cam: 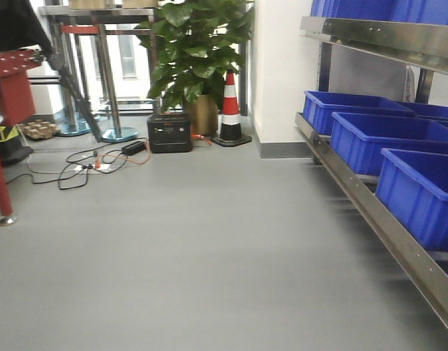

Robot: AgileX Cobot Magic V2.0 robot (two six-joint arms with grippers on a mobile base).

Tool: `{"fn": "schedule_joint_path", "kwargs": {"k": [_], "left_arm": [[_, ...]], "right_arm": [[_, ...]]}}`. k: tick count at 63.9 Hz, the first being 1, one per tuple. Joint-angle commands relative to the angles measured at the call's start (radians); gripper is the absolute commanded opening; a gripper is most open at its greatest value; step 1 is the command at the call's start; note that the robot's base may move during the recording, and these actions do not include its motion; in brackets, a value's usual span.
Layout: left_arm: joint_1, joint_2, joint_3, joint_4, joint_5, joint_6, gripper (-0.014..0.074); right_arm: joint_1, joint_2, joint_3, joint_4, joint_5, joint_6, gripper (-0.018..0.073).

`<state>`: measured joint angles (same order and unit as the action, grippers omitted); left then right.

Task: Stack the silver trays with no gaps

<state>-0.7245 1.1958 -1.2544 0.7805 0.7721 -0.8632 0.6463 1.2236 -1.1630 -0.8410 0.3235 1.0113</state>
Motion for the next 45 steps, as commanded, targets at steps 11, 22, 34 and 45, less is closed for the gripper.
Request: {"fn": "schedule_joint_path", "kwargs": {"k": [11, 22, 34, 45], "left_arm": [[-0.019, 0.007, -0.008, -0.022, -0.158, 0.020, -0.0016], [-0.019, 0.007, -0.008, -0.022, -0.158, 0.020, -0.0016], [-0.019, 0.007, -0.008, -0.022, -0.160, 0.020, -0.0016], [-0.019, 0.007, -0.008, -0.009, -0.160, 0.020, -0.0016]], "right_arm": [[0.025, -0.003, -0.012, -0.002, -0.365, -0.007, -0.0066], [0.025, -0.003, -0.012, -0.002, -0.449, -0.007, -0.0066], [0.025, -0.003, -0.012, -0.002, -0.490, -0.007, -0.0066], [0.025, -0.003, -0.012, -0.002, -0.493, -0.007, -0.0066]]}}
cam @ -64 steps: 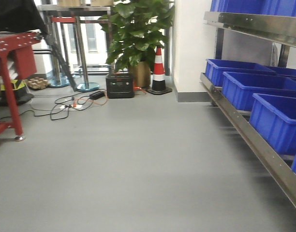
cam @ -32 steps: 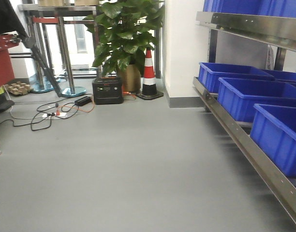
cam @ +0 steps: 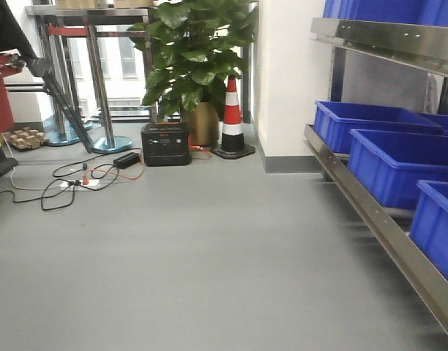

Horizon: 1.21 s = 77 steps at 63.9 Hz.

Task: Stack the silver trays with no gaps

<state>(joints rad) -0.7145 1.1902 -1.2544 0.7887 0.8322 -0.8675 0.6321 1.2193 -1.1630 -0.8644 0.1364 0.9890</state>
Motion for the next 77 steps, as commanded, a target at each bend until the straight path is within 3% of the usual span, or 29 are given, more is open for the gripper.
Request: {"fn": "schedule_joint_path", "kwargs": {"k": [1, 32, 61, 77], "left_arm": [[-0.029, 0.013, -0.008, -0.017, -0.221, 0.025, -0.0016], [-0.029, 0.013, -0.008, -0.017, -0.223, 0.025, -0.0016], [-0.029, 0.013, -0.008, -0.017, -0.223, 0.025, -0.0016], [-0.029, 0.013, -0.008, -0.017, -0.223, 0.025, -0.0016]], "right_arm": [[0.039, 0.002, -0.012, 0.021, -0.306, 0.016, -0.0066], [0.033, 0.007, -0.012, 0.021, -0.237, 0.012, -0.0066], [-0.067, 0.007, -0.012, 0.021, -0.229, 0.012, -0.0066], [-0.074, 0.007, -0.012, 0.021, -0.229, 0.012, -0.0066]]}}
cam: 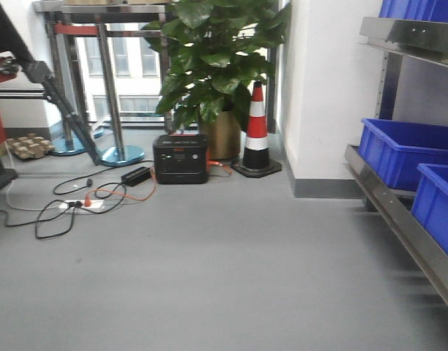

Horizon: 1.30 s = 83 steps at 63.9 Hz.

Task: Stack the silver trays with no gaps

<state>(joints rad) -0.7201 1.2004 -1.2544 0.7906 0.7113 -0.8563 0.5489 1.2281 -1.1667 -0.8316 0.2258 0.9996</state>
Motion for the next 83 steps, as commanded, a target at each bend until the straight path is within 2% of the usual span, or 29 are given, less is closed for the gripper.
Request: {"fn": "schedule_joint_path", "kwargs": {"k": [1, 30, 63, 83], "left_arm": [[-0.023, 0.003, -0.008, -0.019, -0.103, 0.014, -0.0016], [-0.023, 0.003, -0.008, -0.019, -0.103, 0.014, -0.0016], [-0.023, 0.003, -0.008, -0.019, -0.103, 0.014, -0.0016], [-0.023, 0.003, -0.008, -0.019, -0.103, 0.014, -0.0016]], "right_arm": [[0.009, -0.002, -0.008, -0.012, -0.318, 0.001, -0.0066], [0.009, -0.002, -0.008, -0.012, -0.316, 0.001, -0.0066], [0.009, -0.002, -0.008, -0.012, -0.435, 0.001, -0.0066], [0.009, -0.002, -0.008, -0.012, -0.437, 0.001, -0.0066]]}}
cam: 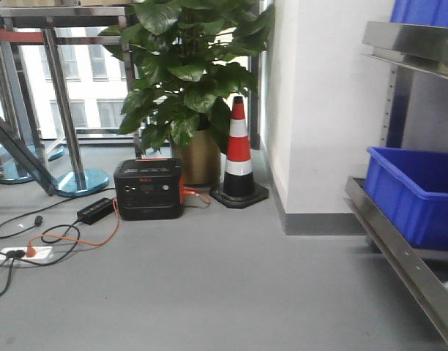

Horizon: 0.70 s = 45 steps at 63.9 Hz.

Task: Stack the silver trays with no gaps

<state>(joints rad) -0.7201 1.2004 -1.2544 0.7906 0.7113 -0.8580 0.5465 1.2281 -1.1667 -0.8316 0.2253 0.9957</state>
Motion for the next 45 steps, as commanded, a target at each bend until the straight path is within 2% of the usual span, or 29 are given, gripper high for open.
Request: {"fn": "schedule_joint_path", "kwargs": {"k": [1, 45], "left_arm": [[-0.023, 0.003, -0.008, -0.019, -0.103, 0.015, -0.0016], [-0.023, 0.003, -0.008, -0.019, -0.103, 0.015, -0.0016]], "right_arm": [[0.012, -0.002, -0.008, -0.012, -0.436, 0.005, -0.0066], [0.012, -0.002, -0.008, -0.012, -0.436, 0.005, -0.0066]]}}
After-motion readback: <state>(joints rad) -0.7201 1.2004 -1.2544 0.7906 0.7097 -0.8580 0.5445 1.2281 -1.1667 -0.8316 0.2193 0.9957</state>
